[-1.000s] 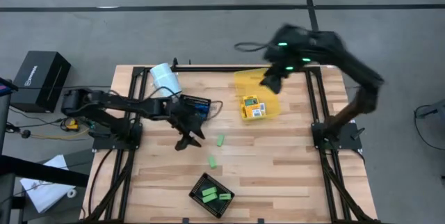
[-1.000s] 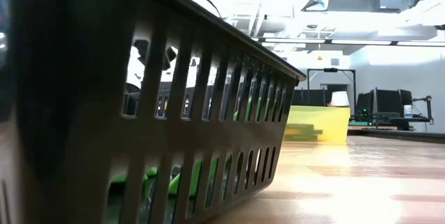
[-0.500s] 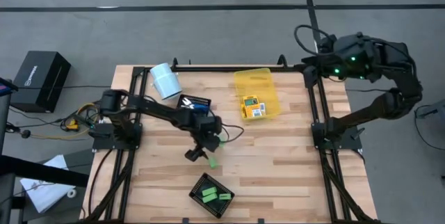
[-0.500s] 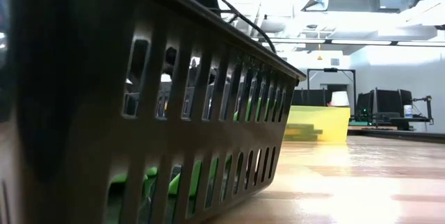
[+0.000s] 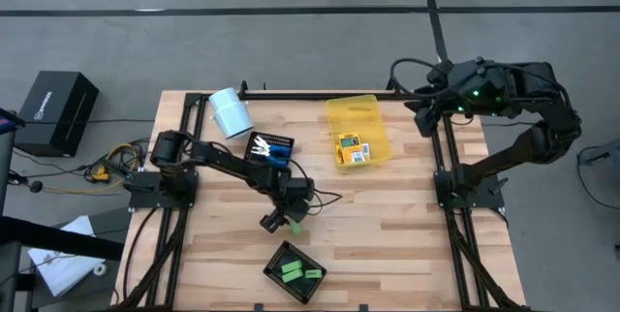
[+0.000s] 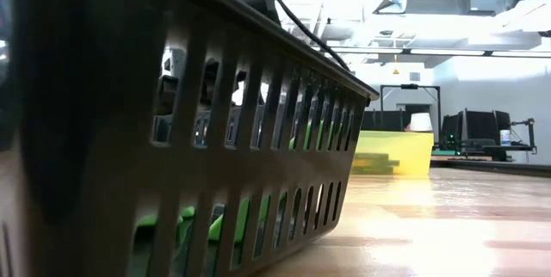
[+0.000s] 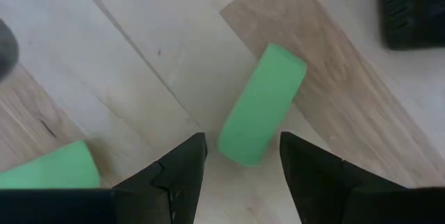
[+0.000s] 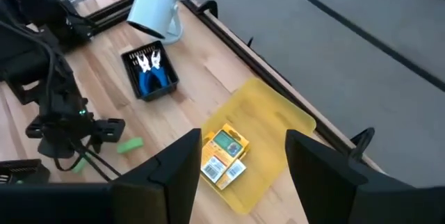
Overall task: Pick & Place School Supplies
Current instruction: Put the green eraser into the bottom black bin
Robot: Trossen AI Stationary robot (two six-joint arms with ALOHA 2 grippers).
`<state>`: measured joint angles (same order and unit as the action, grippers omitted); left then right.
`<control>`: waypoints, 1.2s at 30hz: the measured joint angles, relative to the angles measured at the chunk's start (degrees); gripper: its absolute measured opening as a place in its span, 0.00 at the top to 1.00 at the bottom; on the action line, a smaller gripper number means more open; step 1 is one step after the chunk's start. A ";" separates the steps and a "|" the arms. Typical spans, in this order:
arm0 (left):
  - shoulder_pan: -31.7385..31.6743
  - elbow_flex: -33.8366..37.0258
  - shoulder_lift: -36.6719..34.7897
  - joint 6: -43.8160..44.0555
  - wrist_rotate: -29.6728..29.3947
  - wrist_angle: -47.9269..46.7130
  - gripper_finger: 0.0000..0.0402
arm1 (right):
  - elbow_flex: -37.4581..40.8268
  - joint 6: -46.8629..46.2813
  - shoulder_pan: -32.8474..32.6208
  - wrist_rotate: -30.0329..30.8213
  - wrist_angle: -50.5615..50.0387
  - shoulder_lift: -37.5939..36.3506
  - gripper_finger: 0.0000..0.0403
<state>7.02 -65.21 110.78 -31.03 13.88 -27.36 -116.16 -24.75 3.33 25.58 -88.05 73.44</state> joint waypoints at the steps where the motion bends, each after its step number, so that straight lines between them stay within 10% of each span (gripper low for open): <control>1: 0.22 -0.37 0.06 -0.21 -0.56 -0.14 0.54 | 0.00 0.51 0.00 -0.03 0.10 -0.07 0.51; 18: 4.17 -2.01 0.86 -7.79 -0.20 1.35 0.55 | 0.00 3.29 0.04 -0.59 0.35 -1.50 0.52; 27: 4.36 -1.49 0.51 -6.65 -4.55 2.36 0.88 | 0.00 4.39 0.04 -0.19 1.19 -1.50 0.52; 36: 4.27 -1.53 0.51 -1.46 -6.61 2.54 0.90 | 0.00 5.42 0.07 0.00 1.69 -1.47 0.54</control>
<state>11.29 -66.74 111.28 -32.49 7.27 -24.82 -116.16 -19.33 3.40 25.58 -86.37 71.96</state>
